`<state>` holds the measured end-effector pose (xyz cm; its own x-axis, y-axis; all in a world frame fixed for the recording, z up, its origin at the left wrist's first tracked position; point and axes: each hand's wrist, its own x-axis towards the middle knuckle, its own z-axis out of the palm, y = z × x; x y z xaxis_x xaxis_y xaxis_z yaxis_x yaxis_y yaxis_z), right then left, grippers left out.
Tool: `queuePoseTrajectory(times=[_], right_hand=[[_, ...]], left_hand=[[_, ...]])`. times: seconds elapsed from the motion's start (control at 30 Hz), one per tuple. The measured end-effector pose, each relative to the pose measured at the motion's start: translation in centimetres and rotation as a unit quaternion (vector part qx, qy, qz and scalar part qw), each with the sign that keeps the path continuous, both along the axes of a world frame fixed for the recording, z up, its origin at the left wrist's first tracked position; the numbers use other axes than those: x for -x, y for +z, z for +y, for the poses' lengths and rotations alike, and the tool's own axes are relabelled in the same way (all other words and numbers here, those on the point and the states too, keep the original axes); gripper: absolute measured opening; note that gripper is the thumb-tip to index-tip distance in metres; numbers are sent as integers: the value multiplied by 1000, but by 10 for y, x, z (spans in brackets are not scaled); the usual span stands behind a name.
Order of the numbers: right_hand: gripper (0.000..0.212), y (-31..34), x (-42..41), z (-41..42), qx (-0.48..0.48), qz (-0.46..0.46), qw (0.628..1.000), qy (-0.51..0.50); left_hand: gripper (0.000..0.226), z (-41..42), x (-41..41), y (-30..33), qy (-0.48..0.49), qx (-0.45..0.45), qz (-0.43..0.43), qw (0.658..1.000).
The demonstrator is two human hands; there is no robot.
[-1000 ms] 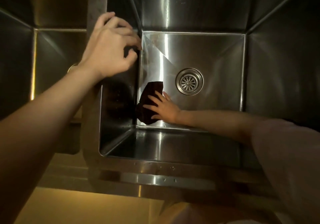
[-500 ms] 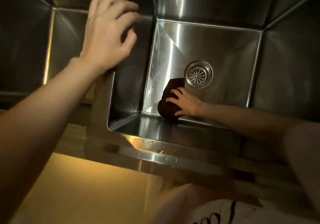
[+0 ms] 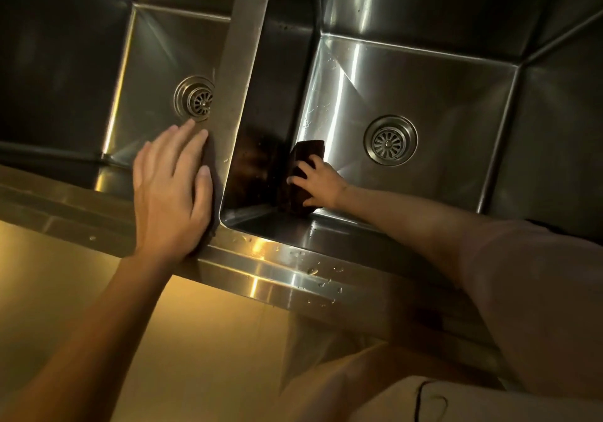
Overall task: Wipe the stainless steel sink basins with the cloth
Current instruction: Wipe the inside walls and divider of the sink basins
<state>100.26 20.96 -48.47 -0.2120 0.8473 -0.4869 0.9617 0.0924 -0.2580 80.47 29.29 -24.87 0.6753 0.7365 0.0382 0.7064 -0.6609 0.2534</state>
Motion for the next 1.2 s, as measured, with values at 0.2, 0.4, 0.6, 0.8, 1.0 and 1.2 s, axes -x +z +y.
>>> queuePoseTrajectory(times=[0.2,0.4,0.6,0.8,1.0,1.2], right_hand=[[58,-9,-1,-8,-50,38,998,-23],[45,-16,6,-13,-105,149,978,-103],[41,-3,10,-5,-122,256,944,-170],[37,17,21,-12,-219,307,907,-189],[32,68,18,-14,-315,356,860,-186],[29,125,16,-13,-388,390,819,-160]], left_hand=[[47,-1,2,-3,16,34,-6,999],[50,-6,1,-1,12,36,-10,999],[52,-3,3,-3,12,48,-15,999],[52,-3,4,-5,18,59,-20,998],[52,-4,3,-4,15,65,-24,998],[52,-4,2,-2,24,88,-29,995]])
